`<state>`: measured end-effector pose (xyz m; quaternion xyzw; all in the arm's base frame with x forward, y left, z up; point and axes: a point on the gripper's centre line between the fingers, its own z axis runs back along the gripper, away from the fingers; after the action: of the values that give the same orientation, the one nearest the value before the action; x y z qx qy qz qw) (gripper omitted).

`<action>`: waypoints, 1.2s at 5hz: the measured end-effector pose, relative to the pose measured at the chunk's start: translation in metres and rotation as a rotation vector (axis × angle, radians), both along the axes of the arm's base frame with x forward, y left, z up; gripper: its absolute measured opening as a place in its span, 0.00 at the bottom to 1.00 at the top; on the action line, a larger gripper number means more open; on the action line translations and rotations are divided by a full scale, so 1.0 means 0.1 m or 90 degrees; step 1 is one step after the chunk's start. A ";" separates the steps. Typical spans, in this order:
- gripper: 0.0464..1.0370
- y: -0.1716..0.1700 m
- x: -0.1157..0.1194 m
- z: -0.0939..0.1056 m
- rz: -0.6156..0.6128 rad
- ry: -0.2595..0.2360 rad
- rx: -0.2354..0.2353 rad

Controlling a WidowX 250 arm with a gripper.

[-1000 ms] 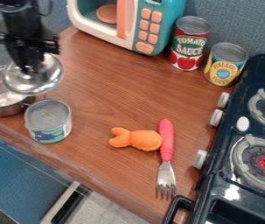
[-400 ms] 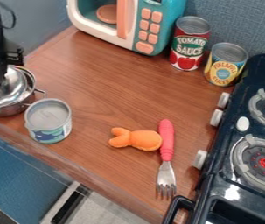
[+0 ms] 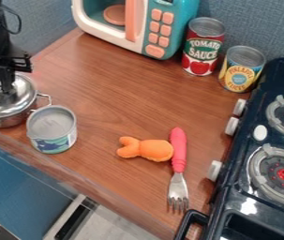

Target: Put the silver lid on the silver pot

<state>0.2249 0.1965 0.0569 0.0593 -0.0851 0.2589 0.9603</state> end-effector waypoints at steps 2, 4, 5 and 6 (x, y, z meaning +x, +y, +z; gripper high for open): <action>0.29 0.00 0.05 0.00 0.003 0.012 -0.004; 0.89 -0.05 0.03 0.00 0.002 0.029 -0.008; 0.97 -0.06 0.07 0.16 -0.003 0.006 -0.007; 0.97 -0.05 0.13 0.38 -0.007 -0.027 0.003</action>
<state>0.2376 0.1917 0.0945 0.0552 -0.1062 0.2546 0.9596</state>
